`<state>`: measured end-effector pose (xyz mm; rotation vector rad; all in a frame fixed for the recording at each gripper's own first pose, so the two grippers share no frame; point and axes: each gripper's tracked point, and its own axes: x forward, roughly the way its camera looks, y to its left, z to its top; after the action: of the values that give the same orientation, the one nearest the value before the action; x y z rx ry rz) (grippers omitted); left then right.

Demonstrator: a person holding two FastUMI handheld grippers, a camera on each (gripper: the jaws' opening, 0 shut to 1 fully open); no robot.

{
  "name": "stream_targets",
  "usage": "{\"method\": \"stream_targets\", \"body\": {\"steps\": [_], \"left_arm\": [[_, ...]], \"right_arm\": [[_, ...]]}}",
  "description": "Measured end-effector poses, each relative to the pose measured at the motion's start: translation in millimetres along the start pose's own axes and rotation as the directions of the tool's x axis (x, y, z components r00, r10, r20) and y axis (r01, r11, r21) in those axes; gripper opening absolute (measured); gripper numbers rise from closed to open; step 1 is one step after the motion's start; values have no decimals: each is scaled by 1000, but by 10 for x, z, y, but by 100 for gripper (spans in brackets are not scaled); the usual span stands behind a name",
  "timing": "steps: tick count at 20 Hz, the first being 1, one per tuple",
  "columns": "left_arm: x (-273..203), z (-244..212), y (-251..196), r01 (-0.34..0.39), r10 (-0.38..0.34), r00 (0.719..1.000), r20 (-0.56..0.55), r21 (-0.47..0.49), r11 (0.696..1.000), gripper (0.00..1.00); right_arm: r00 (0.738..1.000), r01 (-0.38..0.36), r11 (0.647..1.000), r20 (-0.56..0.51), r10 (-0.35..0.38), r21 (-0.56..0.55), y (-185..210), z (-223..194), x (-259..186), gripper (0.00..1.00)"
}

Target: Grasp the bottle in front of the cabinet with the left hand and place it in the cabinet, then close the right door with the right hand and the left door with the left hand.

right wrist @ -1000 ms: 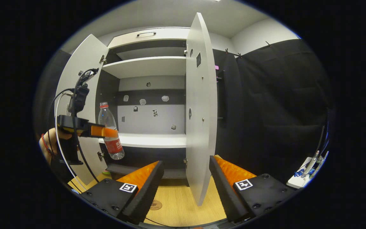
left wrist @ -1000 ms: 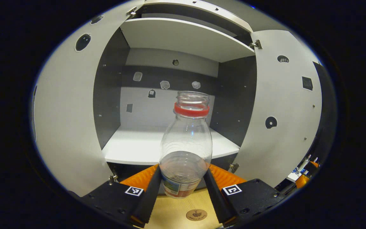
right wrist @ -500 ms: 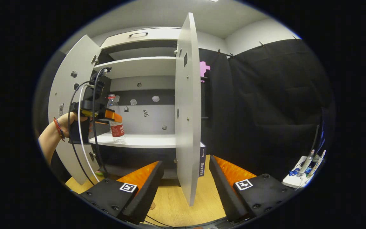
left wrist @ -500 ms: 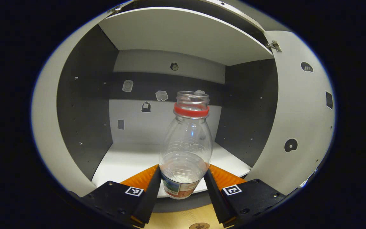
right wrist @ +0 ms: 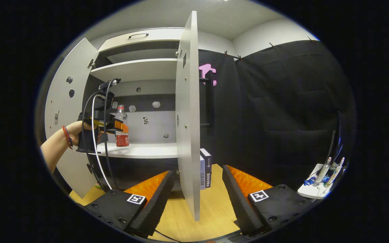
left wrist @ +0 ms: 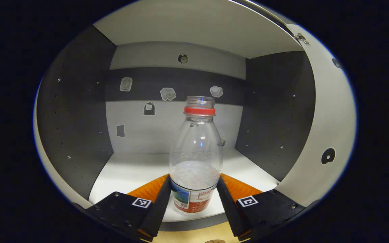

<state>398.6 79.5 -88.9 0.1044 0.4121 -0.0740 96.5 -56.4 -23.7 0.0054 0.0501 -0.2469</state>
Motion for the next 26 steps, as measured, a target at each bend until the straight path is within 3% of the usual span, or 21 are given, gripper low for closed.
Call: {"method": "stream_targets", "body": {"steps": [5,13,17,23,24,26], "left_arm": [[-63,-48,80,-44,43,999,-14,-17,999,82],[-400,250,142,-69,64,993,97,42,997,88],[-596,306,181,-89,85,989,122,29,996,88],[-1212,466,157,-79,79,974,214,-9,997,88],[-1352,513,164,-84,83,968,237,-9,996,88],[-1631,548,179,-87,89,959,270,-20,996,88]], "right_arm": [[1000,3,1000,11,-3,-3,-9,25,18,96],[1000,-16,1000,22,16,-6,54,82,-11,96],[1000,-20,1000,24,20,0,43,99,-83,96],[999,4,1000,47,-3,-22,-95,214,-163,96],[999,6,1000,48,-5,-22,-113,227,-170,89],[999,8,1000,46,-7,-15,-148,249,-151,89]]}}
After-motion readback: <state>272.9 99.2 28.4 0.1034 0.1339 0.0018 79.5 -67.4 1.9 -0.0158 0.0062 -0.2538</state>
